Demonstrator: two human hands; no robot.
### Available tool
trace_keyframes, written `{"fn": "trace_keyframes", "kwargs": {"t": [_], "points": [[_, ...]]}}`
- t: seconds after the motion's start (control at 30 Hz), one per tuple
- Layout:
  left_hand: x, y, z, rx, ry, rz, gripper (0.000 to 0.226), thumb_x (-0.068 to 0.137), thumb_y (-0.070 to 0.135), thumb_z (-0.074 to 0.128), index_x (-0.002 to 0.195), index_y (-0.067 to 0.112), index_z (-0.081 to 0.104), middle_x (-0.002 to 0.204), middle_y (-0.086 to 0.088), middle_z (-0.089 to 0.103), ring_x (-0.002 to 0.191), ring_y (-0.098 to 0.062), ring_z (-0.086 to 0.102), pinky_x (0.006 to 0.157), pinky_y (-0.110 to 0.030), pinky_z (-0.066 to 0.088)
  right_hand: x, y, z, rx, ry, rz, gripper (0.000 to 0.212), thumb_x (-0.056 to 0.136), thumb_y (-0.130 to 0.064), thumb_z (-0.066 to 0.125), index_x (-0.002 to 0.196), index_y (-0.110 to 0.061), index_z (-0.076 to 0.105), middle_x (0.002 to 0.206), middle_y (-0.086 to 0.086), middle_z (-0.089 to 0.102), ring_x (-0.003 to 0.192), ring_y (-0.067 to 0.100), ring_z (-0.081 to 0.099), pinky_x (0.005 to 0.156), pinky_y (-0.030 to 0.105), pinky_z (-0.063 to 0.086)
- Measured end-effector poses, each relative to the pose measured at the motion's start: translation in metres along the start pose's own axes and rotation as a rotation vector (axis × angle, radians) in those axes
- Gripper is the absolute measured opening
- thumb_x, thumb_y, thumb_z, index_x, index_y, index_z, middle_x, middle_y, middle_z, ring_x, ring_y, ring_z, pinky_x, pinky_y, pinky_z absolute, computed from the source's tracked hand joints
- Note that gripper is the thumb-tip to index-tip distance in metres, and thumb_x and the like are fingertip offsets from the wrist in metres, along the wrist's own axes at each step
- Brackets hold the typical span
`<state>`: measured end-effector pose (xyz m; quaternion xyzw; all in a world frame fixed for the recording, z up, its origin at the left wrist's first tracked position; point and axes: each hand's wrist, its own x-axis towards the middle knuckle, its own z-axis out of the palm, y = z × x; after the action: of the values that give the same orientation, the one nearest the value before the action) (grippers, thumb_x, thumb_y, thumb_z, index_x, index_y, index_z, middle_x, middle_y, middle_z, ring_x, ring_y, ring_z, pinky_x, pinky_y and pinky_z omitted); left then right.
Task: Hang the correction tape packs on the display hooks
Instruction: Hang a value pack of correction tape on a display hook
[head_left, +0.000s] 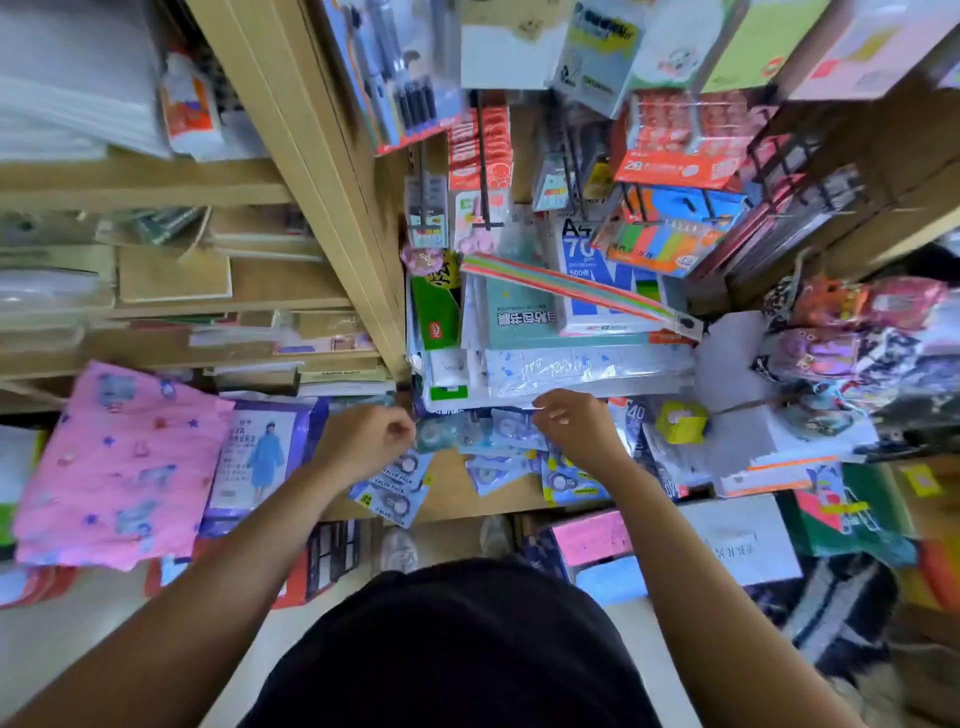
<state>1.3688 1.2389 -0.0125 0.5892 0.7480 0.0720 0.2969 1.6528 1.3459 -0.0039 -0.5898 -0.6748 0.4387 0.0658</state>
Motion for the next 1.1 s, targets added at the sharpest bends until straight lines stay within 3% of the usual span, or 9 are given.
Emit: {"fn": "trace_keyframes", "kwargs": {"t": [0.13, 0.37, 0.47, 0.63, 0.77, 0.83, 0.93, 1.03, 1.1], "points": [[-0.017, -0.026, 0.062, -0.091, -0.108, -0.165, 0.019, 0.087, 0.038, 0.057, 0.080, 0.027, 0.071, 0.078, 0.009, 0.071, 0.077, -0.014, 0.067, 0.069, -0.034, 0.054, 0.001, 0.041, 0.037, -0.022, -0.187, 0.119, 0.016, 0.087, -0.022, 0.067, 0.102, -0.022, 0.073, 0.094, 0.002, 0.074, 0.089, 0.021, 0.069, 0.081, 0.036, 0.056], [-0.042, -0.066, 0.151, -0.392, -0.225, -0.482, 0.016, 0.078, 0.043, 0.061, 0.065, 0.036, 0.067, 0.078, 0.008, 0.072, 0.080, -0.015, 0.068, 0.080, -0.042, 0.056, 0.019, 0.099, 0.088, -0.189, -0.365, 0.178, 0.016, 0.087, -0.025, 0.065, 0.101, -0.024, 0.072, 0.091, -0.005, 0.070, 0.089, 0.016, 0.066, 0.076, 0.026, 0.047], [-0.041, -0.087, 0.192, -0.477, -0.224, -0.646, 0.012, 0.078, 0.044, 0.065, 0.072, 0.035, 0.070, 0.085, 0.007, 0.074, 0.087, -0.019, 0.069, 0.083, -0.035, 0.054, 0.038, 0.116, 0.114, -0.273, -0.478, 0.163, 0.018, 0.089, -0.023, 0.062, 0.104, -0.021, 0.071, 0.095, -0.005, 0.068, 0.091, 0.015, 0.063, 0.075, 0.024, 0.040], [-0.025, -0.099, 0.230, -0.597, -0.106, -0.796, 0.013, 0.090, 0.020, 0.065, 0.088, 0.013, 0.076, 0.084, 0.007, 0.065, 0.075, -0.009, 0.058, 0.062, -0.018, 0.040, 0.077, 0.133, 0.164, -0.415, -0.596, 0.100, 0.019, 0.091, -0.026, 0.063, 0.106, -0.021, 0.073, 0.107, 0.000, 0.073, 0.099, 0.019, 0.065, 0.075, 0.023, 0.036], [-0.001, -0.126, 0.275, -0.695, -0.070, -0.960, 0.020, 0.080, 0.022, 0.055, 0.069, 0.006, 0.056, 0.080, -0.008, 0.054, 0.065, -0.019, 0.051, 0.057, -0.032, 0.029, 0.109, 0.141, 0.218, -0.481, -0.665, 0.068, 0.020, 0.093, -0.027, 0.060, 0.108, -0.018, 0.070, 0.111, 0.006, 0.070, 0.108, 0.026, 0.061, 0.078, 0.026, 0.034], [0.016, -0.145, 0.298, -0.728, -0.037, -1.009, 0.017, 0.085, 0.016, 0.056, 0.069, 0.011, 0.051, 0.081, -0.009, 0.054, 0.080, -0.032, 0.061, 0.058, -0.038, 0.025, 0.126, 0.145, 0.249, -0.488, -0.682, 0.046, 0.020, 0.094, -0.026, 0.060, 0.108, -0.016, 0.070, 0.111, 0.007, 0.070, 0.108, 0.026, 0.061, 0.082, 0.028, 0.038], [0.040, -0.169, 0.327, -0.834, 0.148, -1.075, 0.027, 0.088, 0.022, 0.069, 0.112, 0.009, 0.066, 0.110, -0.009, 0.071, 0.109, -0.025, 0.065, 0.074, -0.027, 0.042, 0.147, 0.155, 0.294, -0.460, -0.674, 0.014, 0.028, 0.093, -0.027, 0.062, 0.119, -0.017, 0.065, 0.117, 0.005, 0.068, 0.108, 0.026, 0.062, 0.094, 0.036, 0.047], [0.066, -0.180, 0.346, -0.993, 0.340, -1.137, 0.048, 0.082, 0.025, 0.080, 0.122, 0.011, 0.058, 0.097, 0.008, 0.065, 0.095, -0.016, 0.064, 0.074, -0.022, 0.049, 0.163, 0.164, 0.325, -0.559, -0.544, -0.218, 0.048, 0.093, -0.026, 0.062, 0.140, -0.021, 0.051, 0.141, 0.002, 0.050, 0.126, 0.026, 0.047, 0.104, 0.042, 0.043], [0.084, -0.183, 0.354, -1.062, 0.413, -1.145, 0.057, 0.079, 0.023, 0.083, 0.124, 0.007, 0.052, 0.104, -0.001, 0.064, 0.091, -0.016, 0.060, 0.072, -0.017, 0.047, 0.173, 0.167, 0.336, -0.704, -0.460, -0.410, 0.058, 0.092, -0.027, 0.063, 0.147, -0.021, 0.043, 0.151, 0.002, 0.040, 0.138, 0.029, 0.034, 0.111, 0.045, 0.034]]}}
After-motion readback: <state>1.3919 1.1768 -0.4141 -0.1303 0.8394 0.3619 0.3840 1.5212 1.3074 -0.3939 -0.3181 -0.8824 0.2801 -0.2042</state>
